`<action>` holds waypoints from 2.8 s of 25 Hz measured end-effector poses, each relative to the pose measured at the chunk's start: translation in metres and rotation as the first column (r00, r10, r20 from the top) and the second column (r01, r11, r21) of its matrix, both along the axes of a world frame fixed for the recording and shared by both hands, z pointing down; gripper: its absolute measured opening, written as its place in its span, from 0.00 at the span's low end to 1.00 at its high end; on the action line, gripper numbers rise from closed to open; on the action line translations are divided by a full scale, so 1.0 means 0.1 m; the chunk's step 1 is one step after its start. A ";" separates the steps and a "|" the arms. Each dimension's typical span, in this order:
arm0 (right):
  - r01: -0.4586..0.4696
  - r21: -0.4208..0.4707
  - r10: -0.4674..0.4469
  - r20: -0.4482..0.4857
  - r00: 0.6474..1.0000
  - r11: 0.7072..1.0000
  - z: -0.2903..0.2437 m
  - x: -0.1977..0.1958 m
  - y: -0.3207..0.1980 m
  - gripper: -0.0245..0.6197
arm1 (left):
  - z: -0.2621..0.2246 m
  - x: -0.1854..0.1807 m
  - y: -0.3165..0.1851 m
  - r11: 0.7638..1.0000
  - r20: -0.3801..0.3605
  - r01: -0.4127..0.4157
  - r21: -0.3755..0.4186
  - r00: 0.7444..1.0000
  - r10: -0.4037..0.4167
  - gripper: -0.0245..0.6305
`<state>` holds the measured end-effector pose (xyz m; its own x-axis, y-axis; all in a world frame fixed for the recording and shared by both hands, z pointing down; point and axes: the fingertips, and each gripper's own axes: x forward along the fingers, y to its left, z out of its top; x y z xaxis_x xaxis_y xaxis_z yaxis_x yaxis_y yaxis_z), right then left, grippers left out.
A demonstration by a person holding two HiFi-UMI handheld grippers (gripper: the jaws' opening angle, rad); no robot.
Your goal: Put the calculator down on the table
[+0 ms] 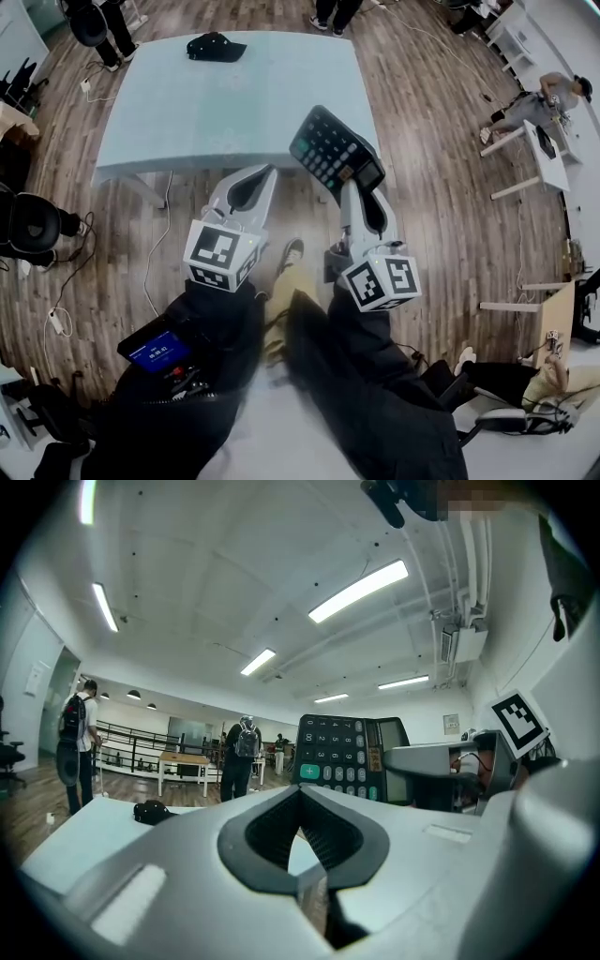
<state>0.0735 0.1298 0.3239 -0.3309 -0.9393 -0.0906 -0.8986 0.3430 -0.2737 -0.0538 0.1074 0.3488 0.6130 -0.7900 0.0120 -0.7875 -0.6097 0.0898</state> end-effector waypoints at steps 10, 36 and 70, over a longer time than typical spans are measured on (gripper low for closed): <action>0.048 0.018 -0.048 0.014 0.999 0.999 -0.02 0.10 -0.85 0.12 | -0.04 0.01 -0.79 0.998 0.004 0.066 0.014 0.998 -0.066 0.04; 0.103 -0.005 -0.103 0.071 0.992 0.995 0.04 0.92 -3.26 0.12 | -0.14 0.72 -3.05 0.992 0.057 0.122 0.021 0.991 -0.123 0.04; 0.128 -0.568 -0.061 0.135 0.989 0.813 2.41 0.32 -3.84 0.12 | 2.07 0.10 -3.62 0.875 0.176 0.156 -0.458 0.981 -0.083 0.04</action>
<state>0.1056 -0.2543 0.5647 -0.4403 -0.7962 0.4151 -0.8244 0.1753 -0.5381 -0.0440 -0.2547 0.5561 0.4767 -0.7361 0.4805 -0.8780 -0.4257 0.2189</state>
